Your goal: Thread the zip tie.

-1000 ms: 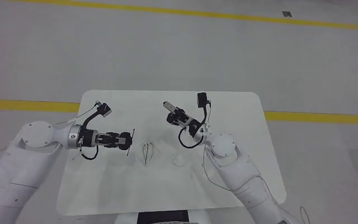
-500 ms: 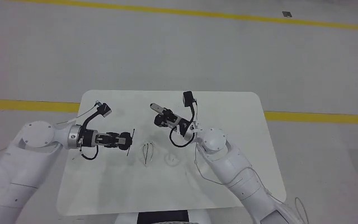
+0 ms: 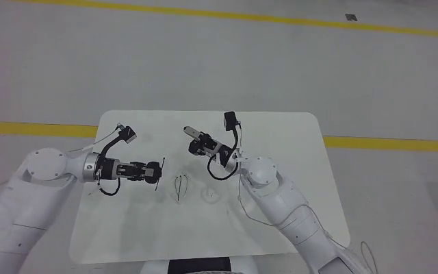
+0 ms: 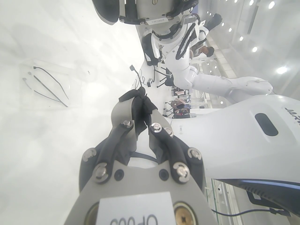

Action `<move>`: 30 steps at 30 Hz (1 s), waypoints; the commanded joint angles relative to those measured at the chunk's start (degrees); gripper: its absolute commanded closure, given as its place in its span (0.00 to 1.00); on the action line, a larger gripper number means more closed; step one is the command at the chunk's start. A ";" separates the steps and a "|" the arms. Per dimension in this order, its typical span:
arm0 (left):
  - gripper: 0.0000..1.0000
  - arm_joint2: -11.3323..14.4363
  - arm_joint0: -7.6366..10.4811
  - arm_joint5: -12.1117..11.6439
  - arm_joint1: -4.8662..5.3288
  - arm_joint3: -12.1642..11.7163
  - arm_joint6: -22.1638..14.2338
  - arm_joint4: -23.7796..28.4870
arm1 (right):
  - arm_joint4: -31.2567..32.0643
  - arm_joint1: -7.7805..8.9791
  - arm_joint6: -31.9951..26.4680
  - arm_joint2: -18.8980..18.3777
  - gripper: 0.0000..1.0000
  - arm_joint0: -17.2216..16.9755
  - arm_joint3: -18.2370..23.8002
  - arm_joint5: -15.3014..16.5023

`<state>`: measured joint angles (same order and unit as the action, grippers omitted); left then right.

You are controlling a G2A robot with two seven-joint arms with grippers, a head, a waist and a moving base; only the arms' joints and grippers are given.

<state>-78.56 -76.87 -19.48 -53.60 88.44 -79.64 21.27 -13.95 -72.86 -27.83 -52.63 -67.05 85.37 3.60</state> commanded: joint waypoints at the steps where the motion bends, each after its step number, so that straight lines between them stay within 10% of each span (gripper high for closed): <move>1: 1.00 0.00 0.00 0.00 0.00 0.00 0.00 0.00 | 0.00 0.00 0.00 0.00 0.00 0.00 0.00 0.00; 9: 1.00 0.00 0.00 0.00 0.00 0.00 0.00 0.00 | -5.91 -0.45 -5.28 0.28 0.00 0.86 -0.73 1.56; 20: 1.00 0.00 0.00 0.00 0.00 0.00 0.00 0.00 | -14.83 -3.63 -17.91 6.25 0.00 10.46 -14.02 4.22; 30: 1.00 0.00 0.00 0.00 0.00 0.00 0.00 0.00 | -14.97 -3.53 -18.65 5.88 0.00 9.03 -13.06 4.68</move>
<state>-78.56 -76.87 -19.48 -53.60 88.44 -79.64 21.27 -28.89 -76.44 -45.89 -46.58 -57.75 72.24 7.96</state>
